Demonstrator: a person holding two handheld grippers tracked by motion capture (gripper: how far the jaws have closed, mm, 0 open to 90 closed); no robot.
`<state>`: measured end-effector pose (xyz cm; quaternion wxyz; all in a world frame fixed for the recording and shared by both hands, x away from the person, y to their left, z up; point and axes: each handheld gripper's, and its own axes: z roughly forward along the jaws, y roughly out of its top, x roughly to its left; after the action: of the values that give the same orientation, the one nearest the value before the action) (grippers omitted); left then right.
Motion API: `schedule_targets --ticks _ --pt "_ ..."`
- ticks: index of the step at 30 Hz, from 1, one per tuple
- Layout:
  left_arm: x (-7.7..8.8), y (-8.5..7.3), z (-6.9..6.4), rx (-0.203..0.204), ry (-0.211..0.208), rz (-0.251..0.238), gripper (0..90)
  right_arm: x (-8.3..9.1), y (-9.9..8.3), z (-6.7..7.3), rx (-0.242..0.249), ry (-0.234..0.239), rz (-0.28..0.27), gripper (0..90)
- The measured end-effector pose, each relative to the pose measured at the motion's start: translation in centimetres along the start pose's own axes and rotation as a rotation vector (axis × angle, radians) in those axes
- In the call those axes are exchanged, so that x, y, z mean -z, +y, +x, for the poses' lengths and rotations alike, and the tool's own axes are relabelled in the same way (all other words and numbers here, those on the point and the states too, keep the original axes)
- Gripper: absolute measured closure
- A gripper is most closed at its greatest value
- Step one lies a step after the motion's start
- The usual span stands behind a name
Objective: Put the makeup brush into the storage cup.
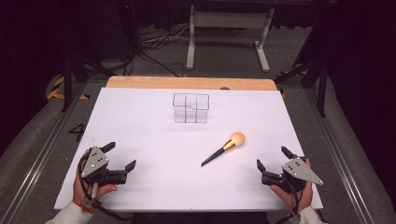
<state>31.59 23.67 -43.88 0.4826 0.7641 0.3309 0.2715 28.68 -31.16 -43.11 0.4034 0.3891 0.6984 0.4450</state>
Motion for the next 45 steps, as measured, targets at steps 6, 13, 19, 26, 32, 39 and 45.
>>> schedule_targets --ticks 6,13,19,26,32,39,45 --pt "-0.3 -0.1 0.0 -0.002 -0.002 0.014 6.0 -0.1 -0.1 -0.1 -0.004 0.004 0.006 6.5" --pt "-0.4 -0.2 0.0 0.002 -0.008 0.017 6.4 -0.1 -0.2 -0.1 -0.011 -0.002 0.022 6.7" --pt "-0.1 -0.6 -0.1 0.003 -0.017 0.025 6.5 -0.3 0.0 0.0 -0.015 0.0 0.026 7.0" --pt "-0.1 -0.8 -0.1 -0.005 -0.015 0.039 6.8 -1.1 -0.1 0.1 -0.004 0.041 0.04 7.3" --pt "0.2 -0.8 -0.4 -0.017 -0.01 0.042 7.0 -1.1 0.3 -0.3 -0.002 0.072 0.034 7.3" --pt "0.7 -1.2 -0.3 -0.004 0.002 0.054 7.1 -1.9 0.8 -0.3 0.019 0.106 0.034 7.5" --pt "1.0 -1.4 -0.3 0.0 0.009 0.057 7.1 -2.5 2.0 -0.1 0.09 0.194 0.04 8.4"
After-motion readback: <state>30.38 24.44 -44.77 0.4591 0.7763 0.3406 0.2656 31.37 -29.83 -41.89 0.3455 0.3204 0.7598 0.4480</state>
